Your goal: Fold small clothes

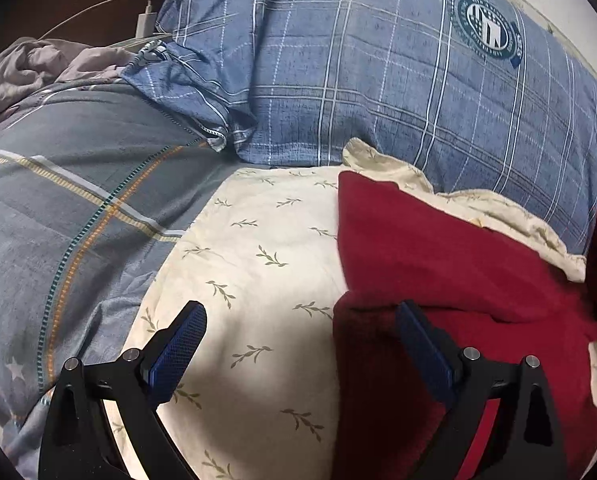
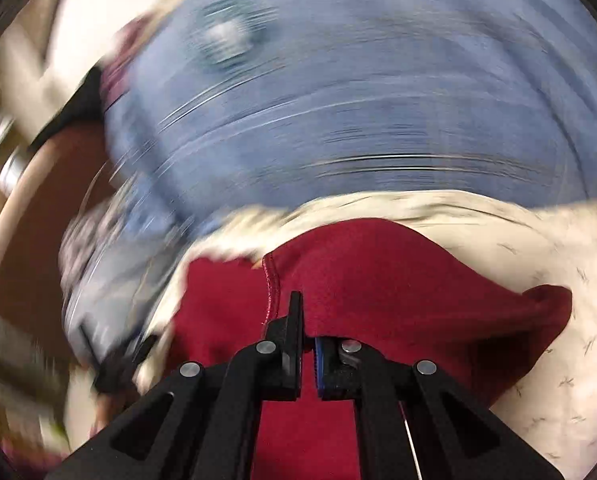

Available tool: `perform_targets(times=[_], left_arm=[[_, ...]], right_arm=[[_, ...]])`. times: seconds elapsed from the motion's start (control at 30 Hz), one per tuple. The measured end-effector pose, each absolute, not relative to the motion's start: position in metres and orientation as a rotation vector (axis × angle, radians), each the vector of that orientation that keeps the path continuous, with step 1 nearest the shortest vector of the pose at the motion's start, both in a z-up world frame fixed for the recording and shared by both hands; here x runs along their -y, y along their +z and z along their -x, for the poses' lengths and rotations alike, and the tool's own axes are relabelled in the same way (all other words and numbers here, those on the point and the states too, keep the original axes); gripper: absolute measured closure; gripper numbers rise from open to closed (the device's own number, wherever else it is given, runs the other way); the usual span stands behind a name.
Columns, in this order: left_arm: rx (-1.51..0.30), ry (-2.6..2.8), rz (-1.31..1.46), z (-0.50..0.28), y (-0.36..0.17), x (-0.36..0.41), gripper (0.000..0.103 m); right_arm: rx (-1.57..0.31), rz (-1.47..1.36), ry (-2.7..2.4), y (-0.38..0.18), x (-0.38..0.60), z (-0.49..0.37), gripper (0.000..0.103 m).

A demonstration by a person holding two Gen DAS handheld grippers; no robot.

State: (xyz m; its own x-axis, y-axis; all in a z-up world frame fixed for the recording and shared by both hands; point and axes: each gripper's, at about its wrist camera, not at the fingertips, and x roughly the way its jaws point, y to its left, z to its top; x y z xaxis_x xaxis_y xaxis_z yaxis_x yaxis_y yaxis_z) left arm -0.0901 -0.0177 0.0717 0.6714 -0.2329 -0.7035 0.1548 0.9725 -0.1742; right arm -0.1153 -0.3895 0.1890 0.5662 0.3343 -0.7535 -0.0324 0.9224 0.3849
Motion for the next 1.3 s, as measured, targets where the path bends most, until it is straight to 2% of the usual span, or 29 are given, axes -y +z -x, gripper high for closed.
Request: perform_targets(times=[0.1,0.23,0.33,0.4,0.43,0.47,0.53,0.63,0.7,0.77,0.87,1.1,1.23,1.27,1.3], left_arm=[[-0.79,-0.22,0.107,0.095,0.075,0.015,0.008],[-0.786,-0.211,0.1,0.097,0.074,0.013,0.008],[-0.784,-0.207,0.105,0.095,0.074,0.009,0.008],[-0.79,-0.198,0.116,0.092,0.073,0.007,0.008],[-0.796,-0.197,0.125,0.09,0.072,0.005,0.008],[-0.8,-0.199,0.132,0.088,0.072,0.005,0.008],[-0.797,-0.208,0.145,0.087,0.073,0.003,0.008],[-0.782,-0.231,0.144,0.09,0.076,0.004,0.008],[-0.766,-0.26,0.136,0.095,0.079,0.007,0.008],[-0.733,-0.297,0.115,0.102,0.082,0.012,0.008],[-0.723,-0.352,0.106,0.106,0.087,0.022,0.008],[-0.761,-0.447,0.139,0.071,0.102,0.055,0.007],[-0.871,-0.455,0.082,0.033,0.086,0.091,0.008],[-0.889,-0.458,0.072,0.027,0.082,0.098,0.015],[-0.915,-0.466,0.057,0.021,0.078,0.106,0.034]], right_arm=[[-1.041,-0.241,0.37,0.191,0.332,0.098,0.095],[-1.196,-0.133,0.492,0.143,0.256,0.049,0.095],[-1.205,-0.107,0.419,0.109,0.238,0.014,0.093],[-1.182,-0.21,0.373,0.098,0.248,-0.013,0.08],[-1.155,-0.281,0.337,0.096,0.259,-0.018,0.065],[-1.133,-0.323,0.324,0.098,0.268,-0.016,0.058],[-1.103,-0.401,0.341,0.102,0.285,-0.001,0.052],[-1.05,-0.394,0.32,0.121,0.319,0.048,0.051],[-0.982,-0.337,0.186,0.133,0.347,0.086,0.046],[-0.91,-0.31,0.065,0.141,0.377,0.125,0.037],[-0.838,-0.322,-0.074,0.145,0.419,0.179,0.032],[-0.88,-0.485,-0.135,0.098,0.471,0.203,0.03],[-0.849,-0.558,-0.124,0.08,0.468,0.195,0.031],[-0.842,-0.58,-0.118,0.076,0.468,0.195,0.031],[-0.84,-0.599,-0.113,0.072,0.467,0.192,0.031]])
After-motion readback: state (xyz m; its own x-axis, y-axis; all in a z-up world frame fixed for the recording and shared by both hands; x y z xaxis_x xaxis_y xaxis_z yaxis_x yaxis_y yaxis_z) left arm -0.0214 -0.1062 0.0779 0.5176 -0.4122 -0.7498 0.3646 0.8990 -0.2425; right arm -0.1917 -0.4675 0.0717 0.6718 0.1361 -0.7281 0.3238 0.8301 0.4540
